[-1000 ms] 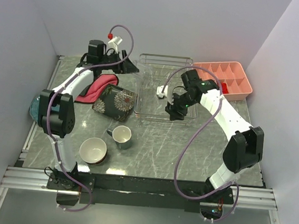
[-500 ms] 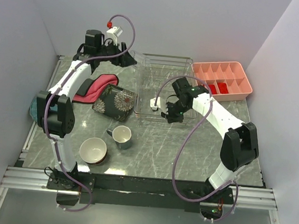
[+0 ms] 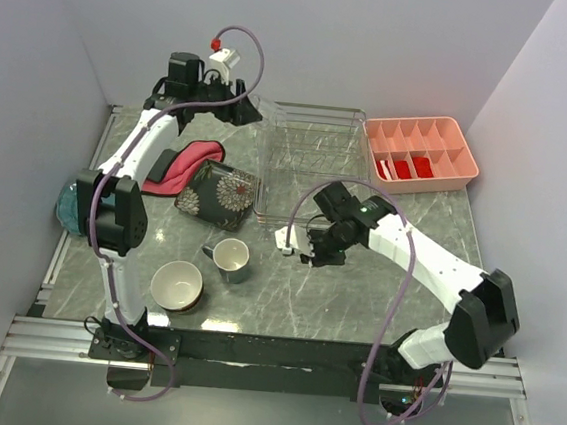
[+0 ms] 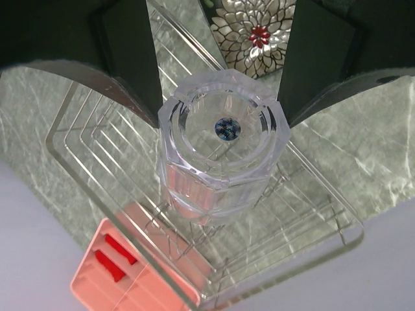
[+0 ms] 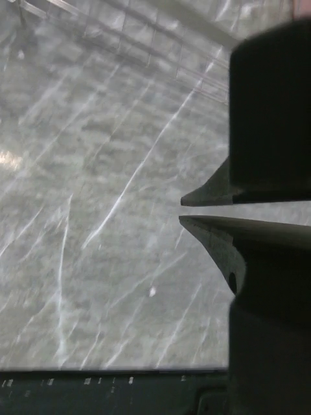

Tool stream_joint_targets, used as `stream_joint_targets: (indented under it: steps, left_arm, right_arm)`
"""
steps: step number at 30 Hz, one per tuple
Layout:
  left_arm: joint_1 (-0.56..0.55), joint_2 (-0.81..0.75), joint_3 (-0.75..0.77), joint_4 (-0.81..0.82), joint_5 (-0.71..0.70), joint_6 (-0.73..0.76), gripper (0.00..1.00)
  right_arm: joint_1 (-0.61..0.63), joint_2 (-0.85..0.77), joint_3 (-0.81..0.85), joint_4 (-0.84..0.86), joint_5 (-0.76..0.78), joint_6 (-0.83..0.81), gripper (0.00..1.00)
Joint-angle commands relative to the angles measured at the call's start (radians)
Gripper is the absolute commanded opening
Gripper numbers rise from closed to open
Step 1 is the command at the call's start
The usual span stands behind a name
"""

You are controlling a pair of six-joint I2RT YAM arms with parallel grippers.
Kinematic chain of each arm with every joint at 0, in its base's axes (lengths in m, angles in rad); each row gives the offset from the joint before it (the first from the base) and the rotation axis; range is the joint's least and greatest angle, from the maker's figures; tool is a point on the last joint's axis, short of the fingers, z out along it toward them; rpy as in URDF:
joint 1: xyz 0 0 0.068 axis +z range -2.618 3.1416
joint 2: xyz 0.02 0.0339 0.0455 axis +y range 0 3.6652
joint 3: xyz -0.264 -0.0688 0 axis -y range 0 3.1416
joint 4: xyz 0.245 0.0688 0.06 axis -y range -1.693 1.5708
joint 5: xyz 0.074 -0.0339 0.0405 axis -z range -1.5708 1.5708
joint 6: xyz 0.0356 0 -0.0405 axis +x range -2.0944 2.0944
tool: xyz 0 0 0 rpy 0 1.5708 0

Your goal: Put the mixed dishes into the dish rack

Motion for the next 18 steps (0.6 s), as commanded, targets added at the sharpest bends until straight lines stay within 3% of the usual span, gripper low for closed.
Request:
stream_joint_targets:
  steps: [1, 4, 7, 18]
  left_arm:
    - [-0.022, -0.019, 0.05, 0.0, -0.023, 0.051, 0.31]
    - [-0.025, -0.036, 0.031, 0.001, -0.031, 0.048, 0.31]
    - [-0.023, -0.056, 0.017, -0.006, -0.029, 0.055, 0.31]
    - [-0.025, -0.12, -0.056, 0.001, -0.019, 0.052, 0.32]
  right_arm:
    - [-0.009, -0.077, -0.017, 0.104, 0.104, 0.037, 0.32]
    - [-0.047, -0.066, 0.009, 0.133, 0.109, 0.02, 0.46]
    - [-0.07, -0.045, 0.032, 0.173, 0.11, 0.013, 0.5]
    - [-0.139, 0.155, 0.218, 0.143, 0.072, -0.029, 0.52]
